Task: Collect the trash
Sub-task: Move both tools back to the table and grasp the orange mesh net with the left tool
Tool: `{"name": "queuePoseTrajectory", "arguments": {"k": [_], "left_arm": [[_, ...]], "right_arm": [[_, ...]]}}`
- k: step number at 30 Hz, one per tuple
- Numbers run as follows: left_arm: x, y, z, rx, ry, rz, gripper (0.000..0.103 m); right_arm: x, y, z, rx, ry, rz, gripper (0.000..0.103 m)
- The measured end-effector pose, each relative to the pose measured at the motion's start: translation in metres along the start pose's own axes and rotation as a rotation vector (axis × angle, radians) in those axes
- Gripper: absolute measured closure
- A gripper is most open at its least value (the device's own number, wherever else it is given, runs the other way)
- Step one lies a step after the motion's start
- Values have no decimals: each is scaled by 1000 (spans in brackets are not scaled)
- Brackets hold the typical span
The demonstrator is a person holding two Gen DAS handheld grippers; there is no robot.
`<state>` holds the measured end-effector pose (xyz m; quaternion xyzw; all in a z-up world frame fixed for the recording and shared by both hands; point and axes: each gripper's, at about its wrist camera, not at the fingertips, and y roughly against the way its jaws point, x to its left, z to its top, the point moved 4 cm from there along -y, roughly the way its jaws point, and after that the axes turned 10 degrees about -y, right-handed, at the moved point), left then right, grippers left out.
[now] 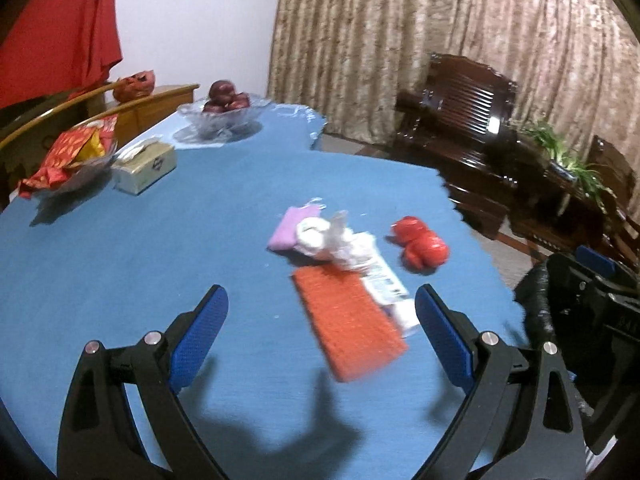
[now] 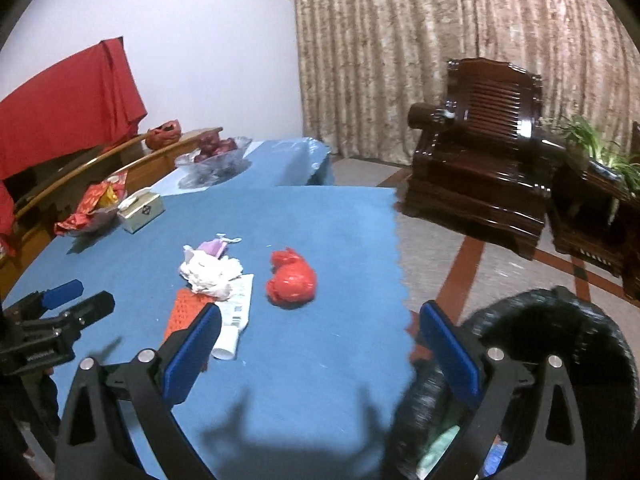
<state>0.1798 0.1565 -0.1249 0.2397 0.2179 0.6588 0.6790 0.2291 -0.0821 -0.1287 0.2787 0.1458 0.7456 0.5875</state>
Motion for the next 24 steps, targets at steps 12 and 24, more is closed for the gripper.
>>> {"name": "queuePoseTrajectory", "arguments": {"k": [12,24], "left_arm": [[-4,-59,-31,104,0,-29,20],[-16,-97,-43,187,58,-155,58]], "right_arm": [[7,-49,-11,51,5,-26,6],[5,-70,-12,70,8,-22,6]]}}
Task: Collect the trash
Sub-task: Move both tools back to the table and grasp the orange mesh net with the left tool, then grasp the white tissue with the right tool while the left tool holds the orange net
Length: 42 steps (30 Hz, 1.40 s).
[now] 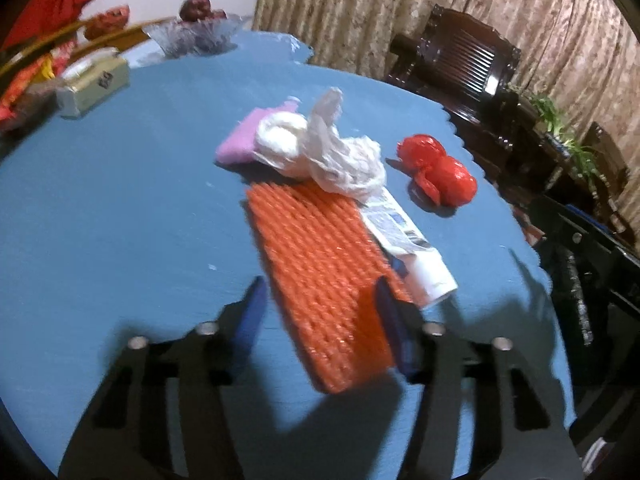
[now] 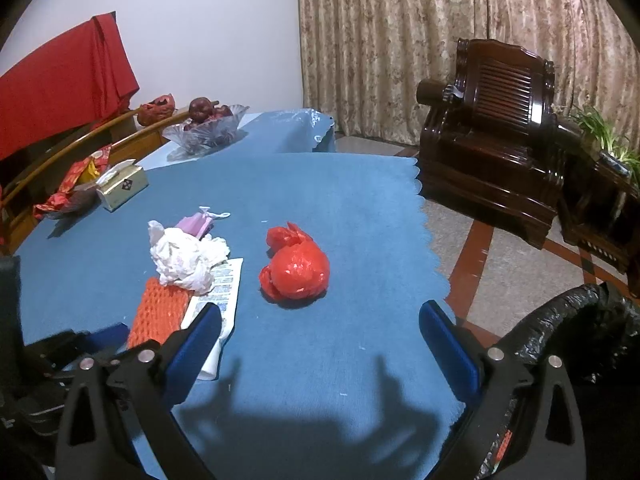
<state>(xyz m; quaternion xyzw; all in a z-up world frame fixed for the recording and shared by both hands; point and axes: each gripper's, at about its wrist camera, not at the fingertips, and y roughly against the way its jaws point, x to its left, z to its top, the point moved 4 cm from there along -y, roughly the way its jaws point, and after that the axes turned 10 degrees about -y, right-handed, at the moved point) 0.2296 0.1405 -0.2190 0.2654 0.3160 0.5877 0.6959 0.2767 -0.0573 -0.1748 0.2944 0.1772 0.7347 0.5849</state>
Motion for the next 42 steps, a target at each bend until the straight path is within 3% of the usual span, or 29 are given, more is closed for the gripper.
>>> {"name": "queuePoseTrajectory", "arguments": {"k": [5,11,25,37,42], "left_arm": [[-3,0,3,-13,14,-22,93],[0,20,7,-66,16,3,93],[46,68,18,-142,13,163,93],[83,74,1,-129,16,211,93],[89,75,-8,-118,33,195,94]], "right_arm": [[5,-4,3,1,10,11,6],[14,-8,6,-1,24,23,6],[71,-24,5,14,86,118,8],[116,-34,-28,101,128,206,18],[126,-38,-45,145,148,214,32]]}}
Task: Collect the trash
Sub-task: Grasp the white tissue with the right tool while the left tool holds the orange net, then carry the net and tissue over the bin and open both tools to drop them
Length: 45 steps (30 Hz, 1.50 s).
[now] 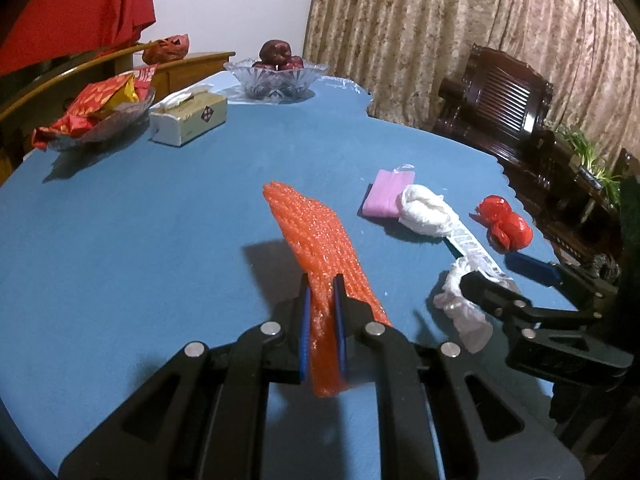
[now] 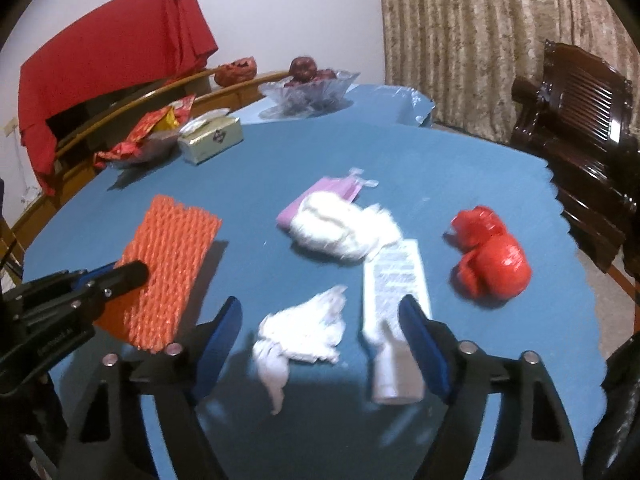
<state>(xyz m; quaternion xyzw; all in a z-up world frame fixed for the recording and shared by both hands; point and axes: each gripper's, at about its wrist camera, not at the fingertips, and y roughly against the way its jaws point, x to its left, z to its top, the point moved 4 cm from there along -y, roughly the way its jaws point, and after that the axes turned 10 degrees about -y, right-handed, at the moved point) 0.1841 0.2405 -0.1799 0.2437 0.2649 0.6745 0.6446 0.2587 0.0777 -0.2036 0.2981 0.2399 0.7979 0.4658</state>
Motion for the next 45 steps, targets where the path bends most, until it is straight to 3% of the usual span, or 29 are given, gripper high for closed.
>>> {"name": "queuePoseTrajectory", "arguments": {"k": [7,14,22,29,39,45], "left_arm": [[2,1,-5,6,10,-10,93],[1,7,-3,-3,13,-17,93],[-14,24,7,-32,-10,-30,93],[-45,44,20,-67,-56,-70,93],[-125,68,34,-114,-141,-208,93],[-175,77,33,-121,-190,-297,94]], "right_arm": [[9,-10,-12,50,32,-4,45],[10,-13,-17,91,49,8,71],[10,26,-4,22,55,33,72],[-13,74,10,-55,-3,15,72],[-66,151,11,-153,-99,-63,72],[-112,198,-5,-197,-155,-159,72]]}}
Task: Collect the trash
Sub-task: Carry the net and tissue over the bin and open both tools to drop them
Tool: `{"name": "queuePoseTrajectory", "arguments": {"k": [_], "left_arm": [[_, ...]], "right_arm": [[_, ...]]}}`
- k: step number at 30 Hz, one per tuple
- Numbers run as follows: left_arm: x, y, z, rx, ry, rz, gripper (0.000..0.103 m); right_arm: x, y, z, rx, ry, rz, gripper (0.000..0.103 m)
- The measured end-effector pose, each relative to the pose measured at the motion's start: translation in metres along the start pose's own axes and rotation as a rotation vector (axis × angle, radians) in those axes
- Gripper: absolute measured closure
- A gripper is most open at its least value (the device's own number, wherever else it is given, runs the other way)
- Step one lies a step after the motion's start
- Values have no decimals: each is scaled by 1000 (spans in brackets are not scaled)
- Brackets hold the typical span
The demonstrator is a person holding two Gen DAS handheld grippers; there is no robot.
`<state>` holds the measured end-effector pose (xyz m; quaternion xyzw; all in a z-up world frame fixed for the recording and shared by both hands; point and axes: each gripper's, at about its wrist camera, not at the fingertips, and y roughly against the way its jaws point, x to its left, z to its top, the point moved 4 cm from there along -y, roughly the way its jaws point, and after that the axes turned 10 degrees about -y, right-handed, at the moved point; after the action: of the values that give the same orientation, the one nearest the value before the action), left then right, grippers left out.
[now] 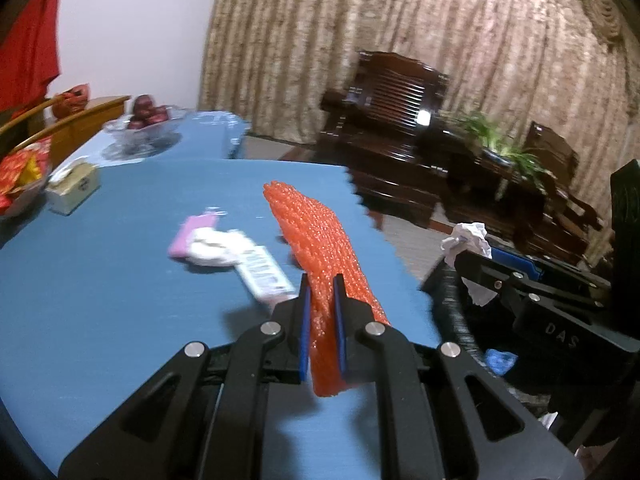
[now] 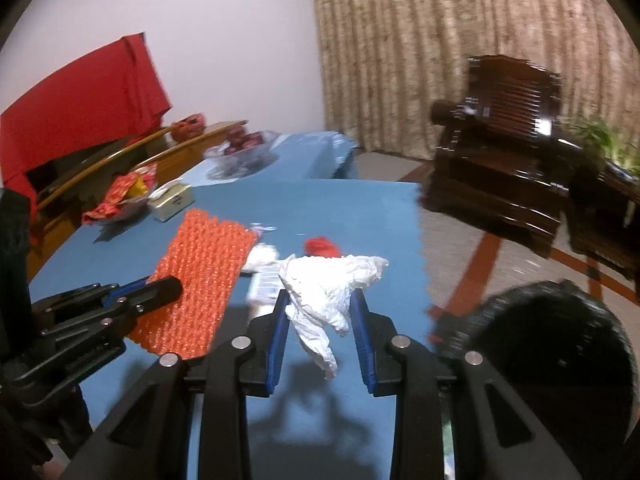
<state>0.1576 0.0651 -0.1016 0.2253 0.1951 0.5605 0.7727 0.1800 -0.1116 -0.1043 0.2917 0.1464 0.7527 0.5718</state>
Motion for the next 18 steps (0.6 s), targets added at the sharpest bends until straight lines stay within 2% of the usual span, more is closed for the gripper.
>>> {"name": "queuePoseTrajectory", "arguments": {"k": [12,18], "left_arm": [[-120,-34,13,-2,-131,-211,93],[-174,-59,20,6,-182,-307,93]], "right_arm": [[-127,62,-24,-24,-126,-234,72],[-169,77,-31,-32,-171,-310,72]]}}
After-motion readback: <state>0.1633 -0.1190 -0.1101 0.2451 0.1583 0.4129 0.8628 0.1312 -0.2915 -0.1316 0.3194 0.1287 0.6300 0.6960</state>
